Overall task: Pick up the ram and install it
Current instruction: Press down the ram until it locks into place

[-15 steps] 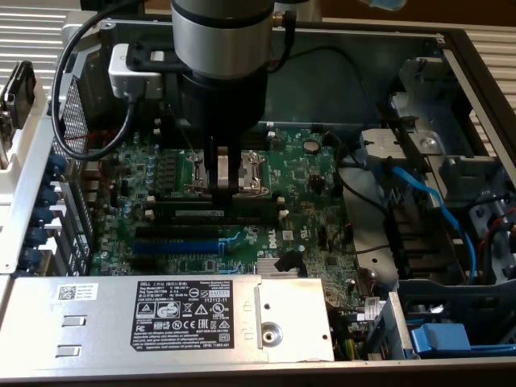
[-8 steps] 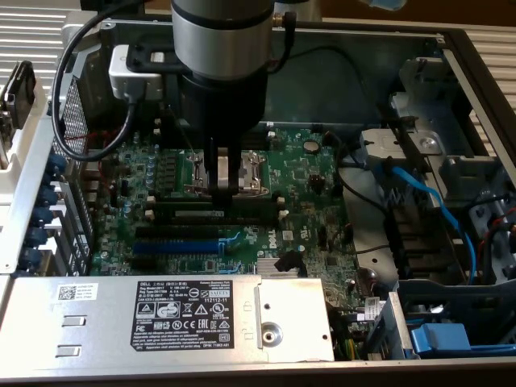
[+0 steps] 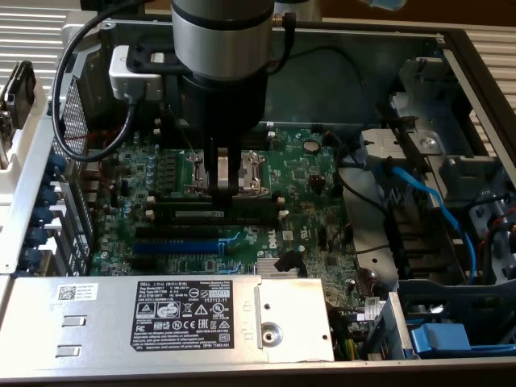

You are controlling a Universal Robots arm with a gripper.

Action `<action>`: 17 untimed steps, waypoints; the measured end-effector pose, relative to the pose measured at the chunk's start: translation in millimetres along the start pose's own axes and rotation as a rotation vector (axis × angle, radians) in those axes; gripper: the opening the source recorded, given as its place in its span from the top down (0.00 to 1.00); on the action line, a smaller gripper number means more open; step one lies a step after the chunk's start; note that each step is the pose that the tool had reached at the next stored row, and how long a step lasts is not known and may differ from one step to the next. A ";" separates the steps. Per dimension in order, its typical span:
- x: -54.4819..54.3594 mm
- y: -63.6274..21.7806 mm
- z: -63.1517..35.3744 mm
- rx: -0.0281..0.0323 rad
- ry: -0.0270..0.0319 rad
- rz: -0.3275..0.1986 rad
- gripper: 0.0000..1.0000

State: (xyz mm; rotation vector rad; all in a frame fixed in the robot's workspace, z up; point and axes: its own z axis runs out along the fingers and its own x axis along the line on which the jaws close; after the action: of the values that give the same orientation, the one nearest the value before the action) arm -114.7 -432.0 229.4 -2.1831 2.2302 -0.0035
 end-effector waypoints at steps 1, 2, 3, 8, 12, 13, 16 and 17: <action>0.0 0.0 0.2 0.0000 -0.0001 0.000 0.90; 0.0 0.0 0.4 0.0000 -0.0001 0.000 0.90; 0.0 0.0 0.5 -0.0001 0.0000 0.000 0.90; 0.0 0.0 1.5 -0.0003 -0.0002 0.000 0.90; 0.1 0.0 2.7 -0.0005 0.0003 -0.001 0.90; 0.1 0.0 2.8 -0.0006 0.0004 -0.001 0.90; 0.0 0.1 3.2 -0.0003 -0.0001 -0.001 0.90; 0.0 0.1 2.9 -0.0002 -0.0002 0.000 0.90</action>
State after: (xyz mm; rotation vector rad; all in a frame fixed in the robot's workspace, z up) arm -114.7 -431.9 226.5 -2.1836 2.2296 -0.0030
